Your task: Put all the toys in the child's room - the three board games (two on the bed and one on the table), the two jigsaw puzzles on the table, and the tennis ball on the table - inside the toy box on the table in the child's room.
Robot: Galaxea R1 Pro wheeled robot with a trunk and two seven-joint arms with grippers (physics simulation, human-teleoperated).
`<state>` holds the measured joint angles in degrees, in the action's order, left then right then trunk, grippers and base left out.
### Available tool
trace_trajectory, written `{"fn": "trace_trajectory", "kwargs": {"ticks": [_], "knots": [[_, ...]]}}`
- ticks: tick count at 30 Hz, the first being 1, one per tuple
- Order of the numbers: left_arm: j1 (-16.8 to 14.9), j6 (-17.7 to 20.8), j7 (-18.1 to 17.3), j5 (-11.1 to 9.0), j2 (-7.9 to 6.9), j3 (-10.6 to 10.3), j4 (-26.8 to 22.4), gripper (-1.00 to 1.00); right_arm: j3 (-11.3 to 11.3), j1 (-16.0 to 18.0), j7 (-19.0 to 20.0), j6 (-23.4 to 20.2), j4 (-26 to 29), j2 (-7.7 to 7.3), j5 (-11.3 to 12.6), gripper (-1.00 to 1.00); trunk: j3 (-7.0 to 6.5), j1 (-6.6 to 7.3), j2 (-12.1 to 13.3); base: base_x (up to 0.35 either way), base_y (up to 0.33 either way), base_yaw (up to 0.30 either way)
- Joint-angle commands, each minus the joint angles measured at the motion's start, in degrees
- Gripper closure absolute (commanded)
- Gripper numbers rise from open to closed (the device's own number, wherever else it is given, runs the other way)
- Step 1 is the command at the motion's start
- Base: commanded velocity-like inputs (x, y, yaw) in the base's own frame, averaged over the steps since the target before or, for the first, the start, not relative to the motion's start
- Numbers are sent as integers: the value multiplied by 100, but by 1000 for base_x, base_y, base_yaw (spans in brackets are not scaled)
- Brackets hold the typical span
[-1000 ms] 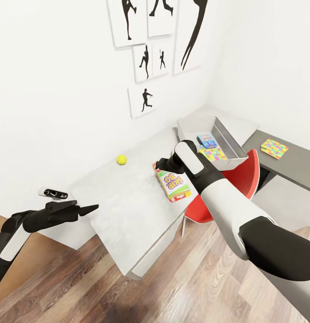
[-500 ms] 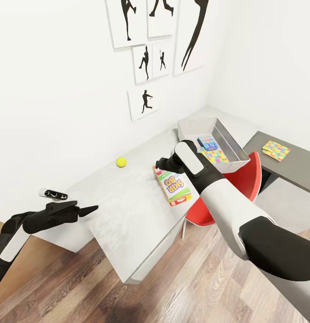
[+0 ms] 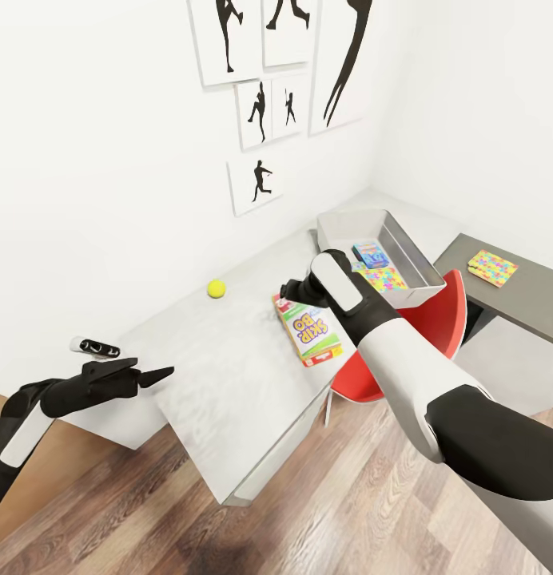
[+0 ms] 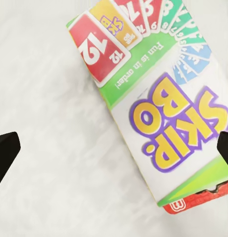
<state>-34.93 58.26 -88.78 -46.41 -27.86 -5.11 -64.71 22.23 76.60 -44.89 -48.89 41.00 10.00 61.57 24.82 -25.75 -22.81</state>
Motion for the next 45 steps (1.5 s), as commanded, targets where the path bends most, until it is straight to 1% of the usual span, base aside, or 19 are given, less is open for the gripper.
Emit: {"fn": "trace_trajectory", "kwargs": {"ticks": [1,3,4,7,11,21,31,39,45], "knots": [[-5,61,-28,-9,-13,-16,1,-100,10,6,-58,17,1,0,12,-100,10,-3,-10,0,0,0],[0,62,-31,-7,-27,-16,2,-100,10,5,-61,83,-9,0,-145,-100,10,-3,-10,0,0,0],[16,62,-32,-4,-33,-16,5,-100,10,5,-62,119,-14,0,-278,-100,10,-3,-10,0,0,0],[67,62,-34,-6,-39,-12,7,-100,0,5,-40,175,-8,0,-502,-100,10,-3,-10,0,0,0],[102,63,-34,-7,-43,-9,7,-100,-6,4,6,251,6,0,-638,-100,10,-3,-10,0,0,0],[117,57,-34,-9,-36,1,10,-100,8,4,19,299,13,0,-697,-100,10,-3,-10,30,-28,8],[118,54,-31,-9,-35,1,11,-100,10,4,22,300,14,0,-699,-100,10,-3,-10,81,-108,135],[118,54,-30,-16,-35,1,11,-100,10,4,24,344,18,0,-699,-100,10,-3,-10,6,3,37],[120,54,-27,-16,-24,1,11,-100,10,4,24,362,17,0,-699,-100,10,-3,-10,1,108,196]]}}
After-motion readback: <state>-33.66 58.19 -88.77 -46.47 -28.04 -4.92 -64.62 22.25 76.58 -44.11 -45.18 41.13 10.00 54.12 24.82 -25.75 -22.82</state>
